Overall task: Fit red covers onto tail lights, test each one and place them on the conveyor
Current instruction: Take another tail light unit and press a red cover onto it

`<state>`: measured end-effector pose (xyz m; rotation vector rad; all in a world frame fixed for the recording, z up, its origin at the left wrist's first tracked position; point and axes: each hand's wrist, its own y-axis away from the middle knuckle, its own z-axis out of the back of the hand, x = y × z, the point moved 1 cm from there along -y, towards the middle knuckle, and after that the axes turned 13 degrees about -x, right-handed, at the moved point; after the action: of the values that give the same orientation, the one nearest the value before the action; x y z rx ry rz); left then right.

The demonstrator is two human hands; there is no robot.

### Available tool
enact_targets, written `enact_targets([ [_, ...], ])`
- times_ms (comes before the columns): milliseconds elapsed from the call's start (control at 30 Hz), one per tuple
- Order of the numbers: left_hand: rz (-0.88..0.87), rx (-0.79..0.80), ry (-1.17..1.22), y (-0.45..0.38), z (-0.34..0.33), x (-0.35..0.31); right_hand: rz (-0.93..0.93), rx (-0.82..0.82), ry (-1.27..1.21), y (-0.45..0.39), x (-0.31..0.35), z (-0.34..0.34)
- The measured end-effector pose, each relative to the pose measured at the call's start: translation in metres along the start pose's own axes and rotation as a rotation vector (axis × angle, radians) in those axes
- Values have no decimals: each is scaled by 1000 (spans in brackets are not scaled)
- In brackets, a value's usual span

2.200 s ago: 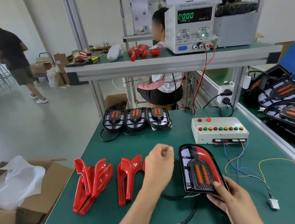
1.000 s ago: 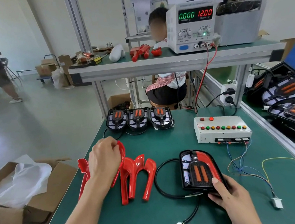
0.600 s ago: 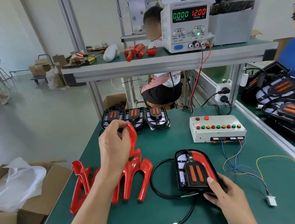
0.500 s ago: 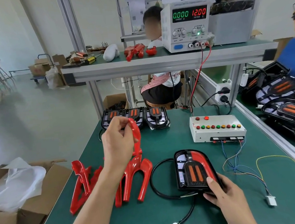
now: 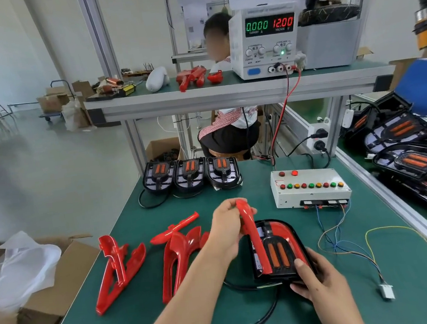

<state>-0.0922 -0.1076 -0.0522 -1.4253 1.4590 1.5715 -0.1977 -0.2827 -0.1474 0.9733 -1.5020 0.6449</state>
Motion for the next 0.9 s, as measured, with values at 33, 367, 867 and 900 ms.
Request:
enact_targets([
  [33,46,-23,35,-3,-1,3,15,-2,8,1,1,0],
  [367,30,-17,-110,-24,-4,16,23,-3,25,2,1,-1],
  [867,-88,215,-493,-33,0,-3,-6,39,-14,3,7,2],
  [900,-112,212,-529,-33,1,-4,-4,36,-16,4,8,2],
])
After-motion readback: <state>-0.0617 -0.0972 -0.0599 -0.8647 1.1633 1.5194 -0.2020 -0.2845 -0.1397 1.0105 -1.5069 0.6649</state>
